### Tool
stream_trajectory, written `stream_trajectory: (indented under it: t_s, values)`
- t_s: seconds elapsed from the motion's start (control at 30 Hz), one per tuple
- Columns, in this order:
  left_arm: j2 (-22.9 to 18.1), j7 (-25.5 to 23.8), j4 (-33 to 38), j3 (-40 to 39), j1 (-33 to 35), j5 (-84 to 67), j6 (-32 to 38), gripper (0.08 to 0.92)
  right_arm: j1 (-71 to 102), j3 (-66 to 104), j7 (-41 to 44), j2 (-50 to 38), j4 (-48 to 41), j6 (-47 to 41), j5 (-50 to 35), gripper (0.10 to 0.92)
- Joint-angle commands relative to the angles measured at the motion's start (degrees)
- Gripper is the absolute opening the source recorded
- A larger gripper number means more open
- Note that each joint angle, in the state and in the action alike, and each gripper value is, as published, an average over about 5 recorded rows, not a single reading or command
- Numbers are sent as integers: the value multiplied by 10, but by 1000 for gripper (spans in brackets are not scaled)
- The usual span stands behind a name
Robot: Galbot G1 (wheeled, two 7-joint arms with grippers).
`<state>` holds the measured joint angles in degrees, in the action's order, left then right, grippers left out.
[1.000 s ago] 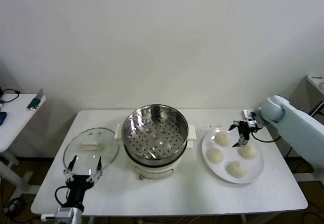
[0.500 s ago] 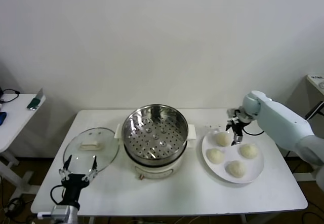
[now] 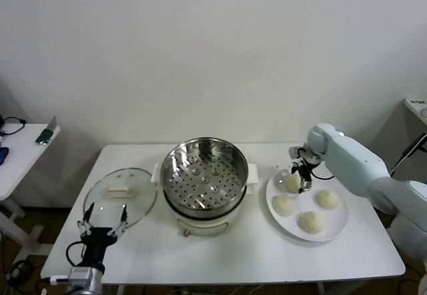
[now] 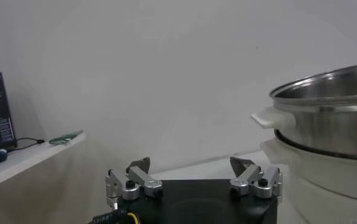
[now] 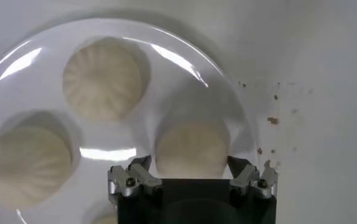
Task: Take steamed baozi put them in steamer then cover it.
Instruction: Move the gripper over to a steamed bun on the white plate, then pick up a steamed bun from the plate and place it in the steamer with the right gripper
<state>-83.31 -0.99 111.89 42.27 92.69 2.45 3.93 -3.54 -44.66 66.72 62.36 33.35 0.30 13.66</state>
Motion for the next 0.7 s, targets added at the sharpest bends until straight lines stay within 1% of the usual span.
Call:
stream_trajectory:
  t_s: [0.03,0.17,0.27,0.5,0.7]
  values:
    - [1,1,0,0,0,0,-1,823,-1,3,-2,13,-17,8,10,758]
    - [1,1,0,1,1,-1,-1,823,-5,3,0,12,-16,12,11,691]
    - [1,1,0,2,3,-1,0,823,-8,2,1,9,-13,16,11,665]
    - [0,1,2,5,9,-1,-2,823,-55,-45,10,-16,32,41,-21,653]
    - [-1,1,8,6,16,-1,-3,823,-176,-151,44,-36,102,101,-104,653]
